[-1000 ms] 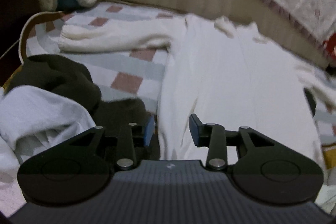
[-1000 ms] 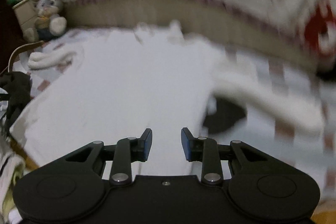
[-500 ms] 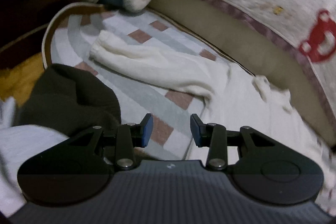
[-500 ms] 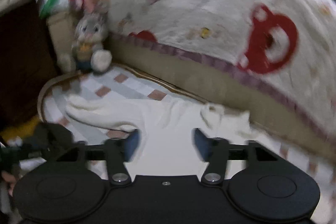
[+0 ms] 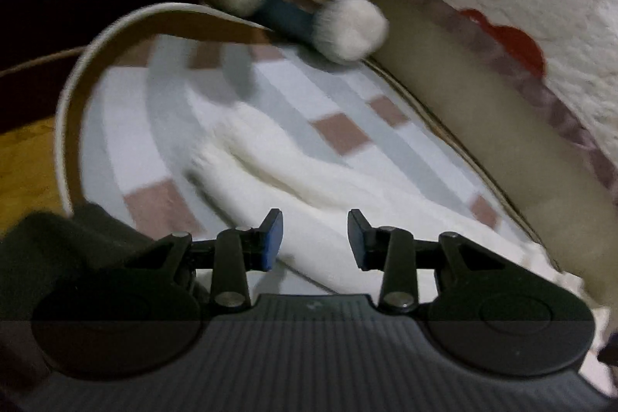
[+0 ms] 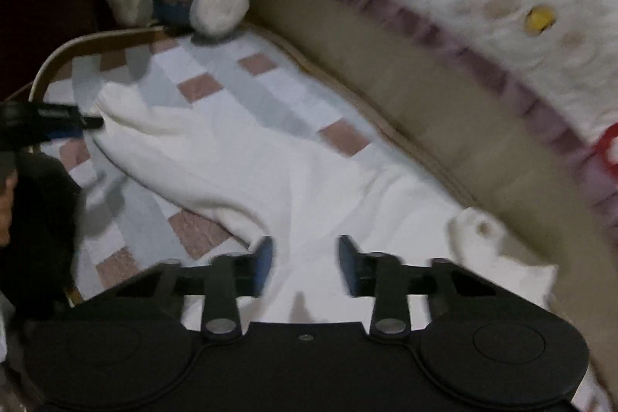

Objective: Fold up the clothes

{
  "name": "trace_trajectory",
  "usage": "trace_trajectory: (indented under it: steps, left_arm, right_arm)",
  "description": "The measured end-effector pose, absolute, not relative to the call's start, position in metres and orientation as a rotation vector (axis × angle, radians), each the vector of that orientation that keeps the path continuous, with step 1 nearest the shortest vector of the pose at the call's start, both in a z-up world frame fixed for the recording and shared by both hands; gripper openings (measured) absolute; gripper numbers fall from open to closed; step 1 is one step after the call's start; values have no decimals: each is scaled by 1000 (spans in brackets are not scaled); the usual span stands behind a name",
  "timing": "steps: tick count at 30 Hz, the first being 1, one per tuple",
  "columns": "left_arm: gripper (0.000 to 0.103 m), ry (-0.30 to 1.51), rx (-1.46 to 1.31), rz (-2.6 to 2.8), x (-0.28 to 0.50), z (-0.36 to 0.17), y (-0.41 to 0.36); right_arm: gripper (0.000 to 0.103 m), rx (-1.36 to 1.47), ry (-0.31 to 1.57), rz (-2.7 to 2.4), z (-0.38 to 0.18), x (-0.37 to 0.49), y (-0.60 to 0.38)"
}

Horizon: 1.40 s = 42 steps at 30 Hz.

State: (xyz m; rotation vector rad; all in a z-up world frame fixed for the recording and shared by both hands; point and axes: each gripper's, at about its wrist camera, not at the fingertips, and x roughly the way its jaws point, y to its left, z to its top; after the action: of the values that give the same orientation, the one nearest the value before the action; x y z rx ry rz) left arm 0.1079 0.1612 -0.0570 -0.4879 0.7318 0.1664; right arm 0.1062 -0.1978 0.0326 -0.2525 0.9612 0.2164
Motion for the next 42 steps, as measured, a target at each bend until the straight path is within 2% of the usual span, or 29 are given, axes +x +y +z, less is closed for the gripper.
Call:
trace_trajectory:
  steps: [1, 4, 8, 10, 14, 17, 19, 20, 21, 22, 26, 28, 34, 42]
  left_arm:
    - [35, 726, -506, 187, 107, -66, 174]
    - [35, 765, -632, 241, 120, -86, 203]
    - [35, 768, -532, 346, 138, -93, 194]
    - [36, 767, -510, 340, 144, -99, 190]
    - [39, 764, -466, 326, 158, -111, 183]
    - [47, 761, -433, 316, 168, -120, 177]
    - [49, 759, -412, 310, 175, -126, 173]
    - [47, 758, -401, 306, 178, -129, 171]
    - [18, 757, -390, 303, 181, -131, 170]
    - [4, 750, -377, 294, 184, -133, 168]
    - [5, 474, -142, 287, 169, -79, 168]
    - [5, 405, -122, 298, 159, -65, 176]
    - [5, 633, -244, 344, 187, -125, 199]
    - [5, 641, -381, 372, 190, -129, 216]
  right_arm:
    - [17, -242, 978, 254, 23, 106, -202]
    - [9, -258, 960, 347, -7, 102, -213]
    - [10, -395, 856, 337, -46, 94, -218]
    - [10, -404, 876, 343, -61, 94, -218]
    - [12, -283, 944, 409, -77, 105, -213]
    - [15, -285, 942, 475, -83, 108, -197]
    - [16, -231, 944, 483, -84, 111, -193]
    - [17, -187, 950, 481, -84, 113, -193]
    - [18, -152, 955, 475, -85, 114, -195]
    - [18, -108, 959, 469, -86, 115, -195]
    - [20, 0, 954, 430, -93, 118, -203]
    - [20, 6, 964, 387, -96, 116, -208]
    - [25, -17, 992, 286, -101, 112, -234]
    - [28, 203, 1036, 283, -96, 102, -255]
